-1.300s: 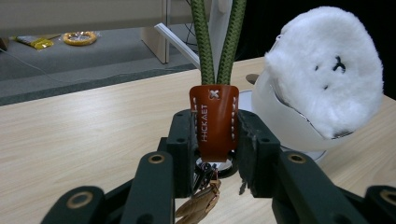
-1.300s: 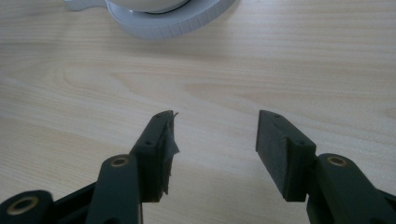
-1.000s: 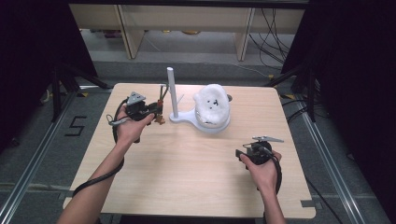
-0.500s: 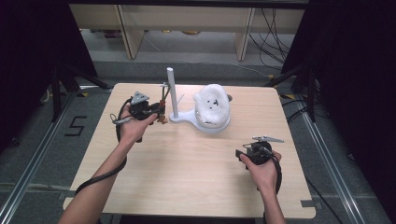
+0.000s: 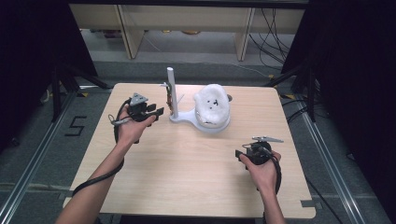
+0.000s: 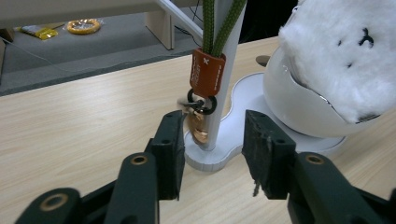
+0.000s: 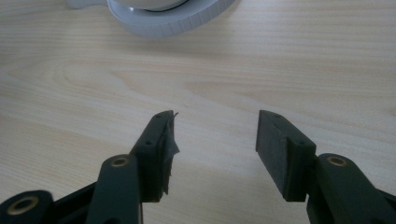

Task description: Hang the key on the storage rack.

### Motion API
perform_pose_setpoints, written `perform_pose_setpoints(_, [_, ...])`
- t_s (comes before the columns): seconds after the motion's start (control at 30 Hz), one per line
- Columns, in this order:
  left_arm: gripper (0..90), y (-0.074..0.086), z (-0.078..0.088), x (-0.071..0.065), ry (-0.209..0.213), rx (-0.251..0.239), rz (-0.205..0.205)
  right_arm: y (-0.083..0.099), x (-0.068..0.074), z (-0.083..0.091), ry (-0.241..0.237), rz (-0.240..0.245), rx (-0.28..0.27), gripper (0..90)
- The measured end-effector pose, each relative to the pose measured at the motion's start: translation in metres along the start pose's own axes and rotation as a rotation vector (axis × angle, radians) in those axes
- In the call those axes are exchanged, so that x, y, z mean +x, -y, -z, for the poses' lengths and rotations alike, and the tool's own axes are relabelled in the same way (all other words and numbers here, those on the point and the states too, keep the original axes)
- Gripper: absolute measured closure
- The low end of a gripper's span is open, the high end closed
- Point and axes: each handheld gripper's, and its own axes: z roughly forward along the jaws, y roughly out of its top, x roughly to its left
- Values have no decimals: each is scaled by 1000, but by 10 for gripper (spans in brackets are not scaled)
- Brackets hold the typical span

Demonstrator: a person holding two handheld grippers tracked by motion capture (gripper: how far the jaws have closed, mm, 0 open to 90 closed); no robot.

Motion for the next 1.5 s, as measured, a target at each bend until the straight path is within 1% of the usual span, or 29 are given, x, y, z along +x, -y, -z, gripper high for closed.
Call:
perform_pose_setpoints(0.03, [530,2,5,2,-4,-4,-7,0,0,-2,-3,2,-10,480])
perform_pose_setpoints(0.07, [517,2,7,2,-6,-8,-10,1,-2,-1,-11,34,-16,481])
perform_pose_setpoints(0.17, [475,5,15,5,-16,-6,-21,1,-2,-1,-5,31,-10,480])
perform_pose_setpoints(0.23, [450,8,21,6,-19,-4,-31,1,0,-2,-6,-1,-16,481])
perform_pose_setpoints(0.4, [411,15,31,9,-35,-2,-42,1,0,-2,-5,0,-17,481])
perform_pose_setpoints(0.43, [407,19,37,11,-40,-4,-35,1,-2,-1,-9,22,-19,481])
perform_pose_setpoints(0.47, [404,19,37,11,-40,-4,-35,1,-2,-1,-9,22,-19,481])
perform_pose_setpoints(0.5, [402,23,43,13,-45,-5,-32,0,2,0,0,-19,0,480])
perform_pose_setpoints(0.57, [401,25,46,13,-44,-7,-33,0,2,-1,-2,-26,-4,480])
perform_pose_setpoints(0.6, [399,26,48,13,-42,-9,-34,1,1,-1,4,-14,-5,481])
perform_pose_setpoints(0.63, [398,30,54,13,-44,-11,-35,1,1,-1,3,-12,-4,481])
perform_pose_setpoints(0.67, [397,30,54,13,-44,-11,-35,1,1,-1,3,-12,-4,481])
perform_pose_setpoints(0.7, [396,34,59,13,-45,-15,-34,1,-1,-1,-18,8,-4,481])
perform_pose_setpoints(0.73, [395,34,59,13,-45,-15,-34,1,-1,-1,-18,8,-4,481])
perform_pose_setpoints(0.87, [387,45,69,12,-43,-17,-22,1,1,-2,-6,1,-1,481])
perform_pose_setpoints(0.9, [383,51,73,12,-42,-25,-12,1,0,-1,-9,4,-2,481])
perform_pose_setpoints(0.97, [380,54,76,12,-46,-25,-11,1,0,-2,0,9,-4,480])
perform_pose_setpoints(1.0, [380,56,78,12,-48,-24,-10,1,0,-2,0,9,-4,480])
perform_pose_setpoints(1.03, [379,62,82,12,-48,-26,-5,1,0,-1,-15,6,-2,480])
perform_pose_setpoints(1.13, [378,68,86,11,-50,-24,-2,1,1,-1,-14,5,-2,480])
perform_pose_setpoints(1.17, [378,73,90,11,-51,-24,2,1,1,-2,-5,3,0,480])
perform_pose_setpoints(1.27, [378,77,94,10,-56,-22,0,2,-1,-2,-2,21,-7,480])
perform_pose_setpoints(1.3, [377,82,96,10,-56,-26,3,2,1,-2,3,4,0,480])
perform_pose_setpoints(1.33, [377,82,96,10,-56,-26,3,2,1,-2,3,4,0,480])
perform_pose_setpoints(1.37, [378,89,97,9,-59,-21,4,1,2,-2,2,-2,1,480])
perform_pose_setpoints(1.4, [378,89,97,9,-59,-21,4,1,2,-2,2,-2,1,480])
perform_pose_setpoints(1.43, [377,96,98,9,-56,-17,9,2,2,-2,0,1,-3,480])
perform_pose_setpoints(1.47, [378,96,98,9,-56,-17,9,2,2,-2,0,1,-3,480])
perform_pose_setpoints(1.5, [378,100,99,10,-59,-16,12,2,0,-1,-20,5,-2,480])
